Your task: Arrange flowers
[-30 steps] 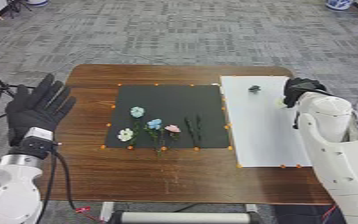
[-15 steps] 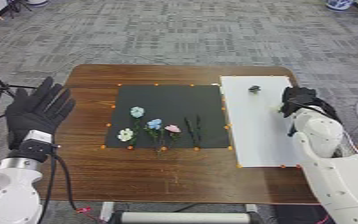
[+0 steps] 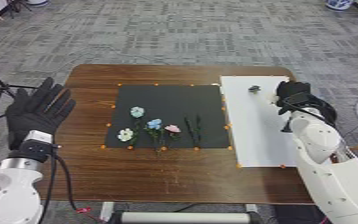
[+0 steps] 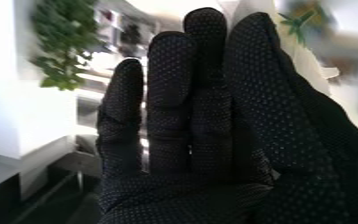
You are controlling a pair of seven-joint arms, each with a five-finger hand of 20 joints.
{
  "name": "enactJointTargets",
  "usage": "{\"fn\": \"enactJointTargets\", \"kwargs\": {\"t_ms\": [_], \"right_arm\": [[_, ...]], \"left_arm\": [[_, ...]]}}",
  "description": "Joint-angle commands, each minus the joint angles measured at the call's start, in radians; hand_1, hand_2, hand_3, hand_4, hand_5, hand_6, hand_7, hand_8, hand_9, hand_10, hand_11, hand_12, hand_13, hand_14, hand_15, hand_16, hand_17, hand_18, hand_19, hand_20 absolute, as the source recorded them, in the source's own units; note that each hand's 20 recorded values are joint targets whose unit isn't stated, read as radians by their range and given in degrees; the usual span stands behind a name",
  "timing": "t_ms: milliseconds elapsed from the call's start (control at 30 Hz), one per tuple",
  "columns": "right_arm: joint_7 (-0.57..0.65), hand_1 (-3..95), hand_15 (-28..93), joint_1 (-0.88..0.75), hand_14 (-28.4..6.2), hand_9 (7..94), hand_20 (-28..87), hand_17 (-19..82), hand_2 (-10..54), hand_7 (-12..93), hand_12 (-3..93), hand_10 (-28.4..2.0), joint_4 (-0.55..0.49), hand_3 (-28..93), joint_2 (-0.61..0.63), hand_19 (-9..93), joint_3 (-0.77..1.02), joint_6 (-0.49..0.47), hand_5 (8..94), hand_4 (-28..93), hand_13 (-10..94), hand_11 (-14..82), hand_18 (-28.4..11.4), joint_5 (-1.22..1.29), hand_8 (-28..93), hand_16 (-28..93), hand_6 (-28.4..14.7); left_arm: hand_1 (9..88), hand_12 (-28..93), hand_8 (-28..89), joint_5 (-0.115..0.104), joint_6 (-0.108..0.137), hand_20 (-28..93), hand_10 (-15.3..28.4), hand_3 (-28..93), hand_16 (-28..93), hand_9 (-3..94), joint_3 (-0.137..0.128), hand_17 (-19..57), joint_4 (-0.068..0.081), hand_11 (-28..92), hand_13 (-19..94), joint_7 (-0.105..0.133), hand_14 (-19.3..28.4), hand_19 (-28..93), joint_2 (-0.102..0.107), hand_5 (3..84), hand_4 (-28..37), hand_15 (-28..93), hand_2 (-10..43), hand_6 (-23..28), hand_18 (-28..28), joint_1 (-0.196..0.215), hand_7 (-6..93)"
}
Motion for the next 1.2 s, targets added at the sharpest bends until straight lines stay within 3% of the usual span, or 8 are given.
{"fn": "enactJointTargets", "kwargs": {"t_ms": [33,333,400,467,667,767,900,1200], "right_arm": [[-0.206,60.0,49,0.081,-5.1,82.0,39,27,-9.5,43,39.6,-5.6,-0.095,66,-0.018,73,-0.08,0.03,71.0,-28,60,9.4,-19.0,0.003,-3,46,1.6],[-0.366,59.2,48,0.169,-4.2,81.1,39,26,-9.5,45,39.1,-5.2,-0.056,67,-0.086,71,-0.194,-0.021,70.2,-28,58,8.8,-18.0,-0.004,-4,46,2.4],[-0.386,59.1,48,0.179,-4.2,80.8,39,26,-9.5,45,38.9,-5.0,-0.041,67,-0.091,71,-0.217,-0.028,70.1,-28,58,8.8,-18.0,-0.019,-5,46,2.4],[-0.409,59.0,48,0.18,-4.1,80.7,39,26,-9.5,45,38.7,-5.0,-0.032,67,-0.097,71,-0.231,-0.037,70.1,-28,58,8.8,-18.0,-0.038,-6,46,2.5],[-0.449,59.1,48,0.151,-4.0,80.1,40,26,-9.5,46,38.4,-4.8,-0.044,67,-0.088,71,-0.254,-0.085,70.3,-28,58,8.9,-18.1,-0.102,-7,46,2.5],[-0.449,59.1,48,0.128,-4.0,79.7,40,25,-9.5,46,38.3,-4.8,-0.08,67,-0.079,71,-0.262,-0.122,70.1,-28,58,8.9,-18.0,-0.107,-7,46,2.5],[-0.449,58.8,48,0.117,-4.2,79.5,40,25,-9.5,46,38.1,-5.0,-0.093,68,-0.089,70,-0.284,-0.115,69.9,-28,57,9.0,-18.2,-0.132,-7,46,2.3],[-0.454,58.4,48,0.126,-4.3,78.3,40,25,-9.5,45,36.6,-5.3,-0.082,69,-0.118,70,-0.305,-0.118,69.9,-28,56,8.1,-18.6,-0.168,-8,45,2.0]], "left_arm": [[24.8,7,-9,0.005,0.005,5,13.6,67,-4,30.6,-0.004,-8.9,-0.008,16,22,0.001,14.4,34,-0.006,38.3,-28.3,17,15.9,7.8,14.1,0.011,8.8],[25.0,6,-9,0.012,0.012,5,13.8,67,-4,30.6,0.022,-8.9,-0.006,16,22,-0.009,14.5,34,-0.025,38.4,-28.3,17,16.0,7.8,14.2,0.009,8.8],[25.1,6,-9,0.029,0.015,5,13.8,67,-4,30.6,0.031,-8.9,-0.006,16,22,-0.002,14.5,34,-0.03,38.4,-28.3,17,16.1,7.8,14.2,0.011,8.7],[25.1,6,-9,0.046,0.007,5,13.8,66,-4,30.6,0.03,-8.9,-0.007,16,22,-0.015,14.5,34,-0.035,38.4,-28.3,17,16.1,7.8,14.2,0.014,8.8],[25.3,6,-9,0.046,-0.006,5,14.0,66,-4,30.7,0.032,-8.9,-0.003,16,23,-0.016,14.3,34,-0.032,38.6,-28.3,17,16.2,7.8,14.2,0.005,8.8],[25.5,6,-9,0.053,0.018,5,14.1,66,-4,30.7,0.027,-8.9,-0.013,16,23,-0.029,14.3,34,-0.032,38.6,-28.3,17,16.4,7.8,14.2,0.011,8.8],[25.6,6,-9,0.048,0.011,5,14.3,66,-4,30.7,0.023,-9.0,-0.017,16,23,-0.027,14.4,35,-0.041,38.9,-28.3,17,16.6,8.0,14.4,0.03,8.8],[26.0,6,-9,0.042,0.022,5,14.5,65,-4,30.8,0.031,-9.1,-0.013,16,23,-0.029,14.5,35,-0.04,39.0,-28.3,17,16.9,8.2,14.5,0.017,8.6]]}}
